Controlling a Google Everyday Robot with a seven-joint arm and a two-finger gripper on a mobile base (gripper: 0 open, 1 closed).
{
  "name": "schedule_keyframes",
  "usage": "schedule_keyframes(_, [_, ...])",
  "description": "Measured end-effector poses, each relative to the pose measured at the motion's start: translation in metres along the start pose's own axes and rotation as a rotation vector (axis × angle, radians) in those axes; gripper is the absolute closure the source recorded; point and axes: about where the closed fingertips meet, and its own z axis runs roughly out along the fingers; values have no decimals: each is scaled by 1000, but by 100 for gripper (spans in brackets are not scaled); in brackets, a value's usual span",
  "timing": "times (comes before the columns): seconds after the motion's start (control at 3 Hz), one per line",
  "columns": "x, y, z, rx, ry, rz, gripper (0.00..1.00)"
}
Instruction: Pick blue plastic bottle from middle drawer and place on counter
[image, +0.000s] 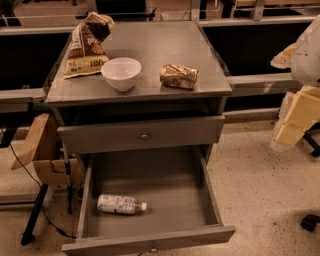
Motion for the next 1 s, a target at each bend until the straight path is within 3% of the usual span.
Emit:
schedule_keyframes(0.33, [0, 0, 0, 0, 0, 0, 0])
schedule_keyframes(0.67, [-16, 8, 26, -6, -59, -16, 0])
schedule_keyframes(1.0, [-52, 40, 84, -67, -175, -24, 0])
